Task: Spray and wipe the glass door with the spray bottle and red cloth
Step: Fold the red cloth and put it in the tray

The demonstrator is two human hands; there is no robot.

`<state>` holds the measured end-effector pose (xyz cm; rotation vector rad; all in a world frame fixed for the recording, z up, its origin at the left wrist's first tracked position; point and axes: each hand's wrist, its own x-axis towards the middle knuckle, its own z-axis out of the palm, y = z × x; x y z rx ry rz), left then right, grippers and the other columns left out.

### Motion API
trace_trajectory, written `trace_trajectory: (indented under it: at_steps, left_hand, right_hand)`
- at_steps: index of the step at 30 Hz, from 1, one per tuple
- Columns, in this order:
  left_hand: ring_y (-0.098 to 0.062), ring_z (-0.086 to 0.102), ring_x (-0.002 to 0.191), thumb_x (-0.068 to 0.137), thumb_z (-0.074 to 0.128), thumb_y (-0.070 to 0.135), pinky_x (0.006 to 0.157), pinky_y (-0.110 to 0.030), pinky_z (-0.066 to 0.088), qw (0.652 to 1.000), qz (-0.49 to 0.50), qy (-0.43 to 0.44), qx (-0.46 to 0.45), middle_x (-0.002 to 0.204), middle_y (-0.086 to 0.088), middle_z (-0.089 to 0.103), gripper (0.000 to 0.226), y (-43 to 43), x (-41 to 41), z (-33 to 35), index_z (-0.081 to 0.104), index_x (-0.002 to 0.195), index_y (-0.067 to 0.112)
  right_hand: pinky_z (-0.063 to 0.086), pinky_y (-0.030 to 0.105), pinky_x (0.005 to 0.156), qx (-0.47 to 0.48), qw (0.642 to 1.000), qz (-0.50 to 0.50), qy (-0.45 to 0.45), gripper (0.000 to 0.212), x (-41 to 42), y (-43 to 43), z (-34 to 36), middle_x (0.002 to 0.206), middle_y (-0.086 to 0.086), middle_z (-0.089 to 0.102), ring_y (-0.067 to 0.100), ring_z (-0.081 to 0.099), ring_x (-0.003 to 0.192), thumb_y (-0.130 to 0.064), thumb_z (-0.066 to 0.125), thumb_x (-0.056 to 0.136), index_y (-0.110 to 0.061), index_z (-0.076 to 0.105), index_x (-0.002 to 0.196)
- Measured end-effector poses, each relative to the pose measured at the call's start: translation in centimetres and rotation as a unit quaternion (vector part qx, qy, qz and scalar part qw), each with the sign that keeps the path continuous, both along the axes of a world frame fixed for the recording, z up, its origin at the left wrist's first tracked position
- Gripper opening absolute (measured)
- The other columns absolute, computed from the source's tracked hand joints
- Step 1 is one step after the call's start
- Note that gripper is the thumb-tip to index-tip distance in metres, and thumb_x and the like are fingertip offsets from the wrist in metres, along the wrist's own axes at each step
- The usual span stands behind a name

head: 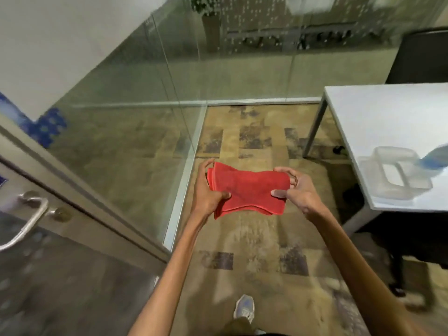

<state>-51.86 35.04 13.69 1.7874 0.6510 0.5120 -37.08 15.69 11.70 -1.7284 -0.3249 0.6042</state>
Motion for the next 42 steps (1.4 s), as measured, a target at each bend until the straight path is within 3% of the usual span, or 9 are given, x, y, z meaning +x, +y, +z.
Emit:
trace_trajectory:
  at_steps: [5, 10, 15, 18, 20, 24, 29, 35, 42]
  left_hand:
    - [0.002, 0.053, 0.109, 0.057, 0.076, -0.010, 0.092, -0.015, 0.044, 0.997, -0.050, 0.002, 0.054, 0.122, 0.009, 0.062, 0.080, -0.6, 6.2, -1.3, 0.056, 0.129, 0.021]
    - [-0.020, 0.056, 0.111, 0.066, 0.075, 0.015, 0.097, -0.035, 0.045, 0.989, -0.115, 0.001, 0.097, 0.116, -0.009, 0.064, 0.052, -1.8, 11.8, -2.3, 0.068, 0.118, 0.015]
    - [-0.019, 0.061, 0.101, 0.079, 0.075, 0.006, 0.091, -0.034, 0.049, 0.979, -0.159, -0.007, 0.129, 0.103, -0.007, 0.068, 0.023, -3.9, 17.1, -3.4, 0.073, 0.100, 0.016]
    - [0.018, 0.045, 0.093, 0.082, 0.073, 0.010, 0.078, -0.004, 0.041, 0.964, -0.195, 0.015, 0.181, 0.106, -0.010, 0.063, 0.020, -5.8, 20.2, -3.9, 0.072, 0.099, 0.018]
    - [0.024, 0.040, 0.091, 0.082, 0.075, 0.011, 0.074, 0.005, 0.036, 0.956, -0.223, 0.028, 0.190, 0.115, -0.012, 0.056, 0.021, -7.1, 22.2, -4.3, 0.071, 0.102, 0.015]
    - [-0.008, 0.042, 0.105, 0.079, 0.081, 0.025, 0.086, -0.013, 0.037, 0.941, -0.278, 0.011, 0.191, 0.115, -0.001, 0.052, 0.024, -10.1, 26.3, -4.5, 0.063, 0.092, 0.016]
    - [-0.013, 0.065, 0.078, 0.085, 0.076, 0.035, 0.068, -0.023, 0.051, 0.946, -0.322, 0.036, -0.007, 0.081, 0.005, 0.068, 0.018, -15.3, 30.9, -4.2, 0.067, 0.091, 0.020]
    - [-0.016, 0.072, 0.095, 0.088, 0.074, 0.026, 0.082, -0.028, 0.058, 0.954, -0.266, 0.036, -0.132, 0.103, -0.002, 0.074, 0.022, -22.6, 36.4, -4.8, 0.069, 0.108, 0.017]
    - [-0.025, 0.065, 0.107, 0.071, 0.088, 0.013, 0.091, -0.042, 0.057, 0.935, -0.290, 0.134, -0.153, 0.121, -0.009, 0.061, 0.076, -27.7, 40.9, -5.9, 0.044, 0.133, 0.009]
  right_hand:
    - [0.054, 0.028, 0.086, -0.051, 0.994, -0.030, -0.094, 0.054, 3.7, -2.0, 0.1, 0.107, 0.003, 0.070, 0.017, 0.068, 0.097, 0.007, 0.082, 0.073, -0.024, 0.066, 0.114]
    - [0.051, 0.035, 0.097, -0.118, 0.975, -0.083, -0.168, 0.035, 7.2, -4.6, -0.2, 0.115, 0.002, 0.071, 0.019, 0.066, 0.106, -0.006, 0.080, 0.081, -0.014, 0.071, 0.114]
    - [0.049, 0.040, 0.094, -0.172, 0.959, -0.115, -0.193, 0.028, 9.2, -8.6, -0.5, 0.111, 0.008, 0.072, 0.026, 0.065, 0.103, -0.017, 0.078, 0.085, -0.013, 0.073, 0.112]
    - [0.044, 0.032, 0.086, -0.196, 0.950, -0.132, -0.206, 0.023, 10.6, -11.5, -0.4, 0.104, 0.012, 0.069, 0.030, 0.061, 0.100, -0.019, 0.078, 0.086, -0.011, 0.074, 0.106]
    - [0.041, 0.030, 0.097, -0.202, 0.949, -0.147, -0.191, 0.024, 11.6, -13.5, -0.5, 0.113, 0.012, 0.063, 0.025, 0.053, 0.113, -0.021, 0.076, 0.088, -0.010, 0.074, 0.109]
    - [0.042, 0.022, 0.097, -0.161, 0.956, -0.200, -0.145, 0.028, 13.9, -17.6, -0.9, 0.119, 0.003, 0.059, 0.013, 0.052, 0.112, -0.027, 0.069, 0.094, -0.011, 0.065, 0.117]
    - [0.051, 0.013, 0.076, -0.048, 0.962, -0.258, -0.073, 0.019, 18.0, -21.9, -1.5, 0.102, -0.003, 0.070, 0.012, 0.065, 0.094, -0.031, 0.062, 0.098, -0.018, 0.063, 0.112]
    - [0.050, 0.029, 0.095, -0.041, 0.943, -0.320, -0.082, 0.028, 24.0, -26.6, -3.2, 0.115, -0.001, 0.068, 0.014, 0.063, 0.108, -0.036, 0.059, 0.099, -0.019, 0.062, 0.122]
    - [0.045, 0.021, 0.078, -0.047, 0.928, -0.370, -0.003, 0.039, 28.6, -31.0, -4.9, 0.112, -0.010, 0.057, -0.002, 0.055, 0.095, -0.052, 0.056, 0.097, -0.027, 0.051, 0.126]
